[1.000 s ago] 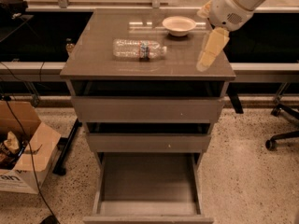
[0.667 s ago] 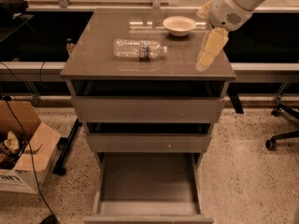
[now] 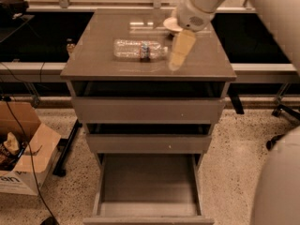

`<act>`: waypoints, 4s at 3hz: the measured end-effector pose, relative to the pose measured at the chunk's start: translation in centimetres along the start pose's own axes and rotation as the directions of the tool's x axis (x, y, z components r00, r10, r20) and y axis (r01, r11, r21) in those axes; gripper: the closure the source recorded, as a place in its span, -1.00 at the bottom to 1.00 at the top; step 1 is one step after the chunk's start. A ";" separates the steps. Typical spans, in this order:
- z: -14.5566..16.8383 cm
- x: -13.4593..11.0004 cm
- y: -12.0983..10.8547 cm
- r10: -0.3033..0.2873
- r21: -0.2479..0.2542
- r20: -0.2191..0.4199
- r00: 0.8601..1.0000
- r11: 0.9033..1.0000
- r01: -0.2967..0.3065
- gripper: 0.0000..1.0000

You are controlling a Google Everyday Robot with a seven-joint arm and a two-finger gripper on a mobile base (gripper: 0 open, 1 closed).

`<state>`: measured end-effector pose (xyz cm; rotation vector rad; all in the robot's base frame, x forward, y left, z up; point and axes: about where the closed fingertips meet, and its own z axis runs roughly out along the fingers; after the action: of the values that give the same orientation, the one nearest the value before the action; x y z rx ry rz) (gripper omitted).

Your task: Place water bottle into bottom drawer

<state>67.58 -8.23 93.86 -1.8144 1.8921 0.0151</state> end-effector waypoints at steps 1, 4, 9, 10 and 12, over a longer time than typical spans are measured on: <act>2.6 -2.0 -0.8 -0.014 -0.018 0.000 1.000 1.000 0.014 -1.00; 12.4 -7.6 -5.6 0.019 -0.076 0.125 0.992 0.997 -0.010 -1.00; 11.7 -4.0 -6.4 0.075 -0.081 0.087 0.993 0.994 -0.068 0.75; 8.0 -3.6 -4.3 0.057 -0.067 0.095 0.994 0.996 -0.050 1.00; -3.6 -2.9 3.8 0.048 0.028 0.206 0.977 0.998 -0.055 1.00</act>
Offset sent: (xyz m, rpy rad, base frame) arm 0.0705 0.0898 -0.0398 0.0561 0.0399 0.0648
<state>62.66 -6.41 96.75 -1.6720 1.7825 0.1809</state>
